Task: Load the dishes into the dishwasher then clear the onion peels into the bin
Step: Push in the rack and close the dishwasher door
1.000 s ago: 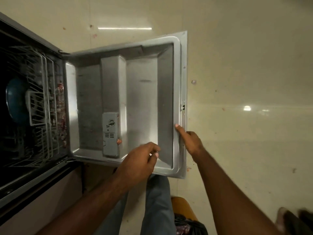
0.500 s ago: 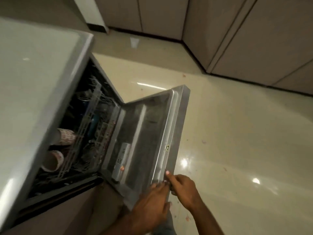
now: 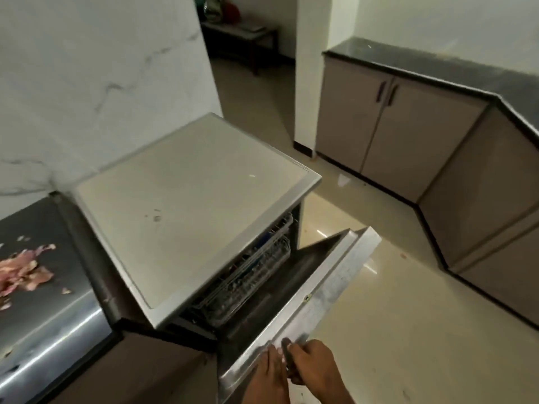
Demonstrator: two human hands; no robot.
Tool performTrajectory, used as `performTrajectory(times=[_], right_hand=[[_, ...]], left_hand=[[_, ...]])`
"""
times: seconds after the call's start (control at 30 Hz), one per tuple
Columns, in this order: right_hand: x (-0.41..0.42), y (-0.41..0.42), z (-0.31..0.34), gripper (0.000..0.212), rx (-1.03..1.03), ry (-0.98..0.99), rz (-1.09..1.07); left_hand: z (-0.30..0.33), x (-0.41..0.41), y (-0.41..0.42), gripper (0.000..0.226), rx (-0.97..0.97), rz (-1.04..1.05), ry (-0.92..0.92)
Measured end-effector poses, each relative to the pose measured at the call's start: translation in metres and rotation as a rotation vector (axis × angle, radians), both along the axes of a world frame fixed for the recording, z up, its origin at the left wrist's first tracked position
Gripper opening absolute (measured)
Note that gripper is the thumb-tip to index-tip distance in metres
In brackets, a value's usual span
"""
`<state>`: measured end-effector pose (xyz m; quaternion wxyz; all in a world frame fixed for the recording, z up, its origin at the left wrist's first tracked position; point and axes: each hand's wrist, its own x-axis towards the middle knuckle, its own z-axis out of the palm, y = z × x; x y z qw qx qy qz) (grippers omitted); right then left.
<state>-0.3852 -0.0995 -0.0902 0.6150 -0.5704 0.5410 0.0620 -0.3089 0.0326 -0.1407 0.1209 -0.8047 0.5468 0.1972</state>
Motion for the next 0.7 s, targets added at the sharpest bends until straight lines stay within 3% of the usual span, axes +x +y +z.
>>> performTrajectory(times=[0.1, 0.17, 0.23, 0.3, 0.4, 0.47, 0.6, 0.7], right_hand=[[0.027, -0.005, 0.008, 0.042, -0.052, -0.033, 0.106], [0.047, -0.007, 0.01, 0.037, -0.098, -0.065, 0.189], [0.065, -0.01, 0.011, 0.031, -0.158, -0.1, 0.276], [0.083, -0.013, 0.014, 0.029, -0.24, -0.128, 0.376], [0.108, -0.02, 0.011, 0.02, -0.352, -0.1, 0.505], [0.122, -0.026, 0.007, 0.014, -0.38, -0.084, 0.554], [0.15, -0.038, 0.021, 0.013, -0.479, -0.064, 0.752], [0.165, -0.042, 0.036, 0.016, -0.544, -0.079, 0.859]], left_hand=[[0.03, 0.032, -0.026, 0.053, 0.011, 0.069, -0.019], [0.054, 0.046, -0.021, 0.053, 0.042, -0.18, -0.282], [0.074, 0.054, -0.025, 0.053, 0.217, -0.15, -0.165], [0.081, 0.077, -0.025, 0.046, 0.16, -0.11, -0.187], [0.088, 0.115, -0.027, 0.035, -0.018, -0.135, -0.384], [0.085, 0.136, -0.029, 0.048, -0.109, -0.007, -0.372], [0.104, 0.168, -0.034, 0.083, -0.109, 0.225, -0.311], [0.11, 0.181, -0.037, 0.084, -0.118, 0.31, -0.271]])
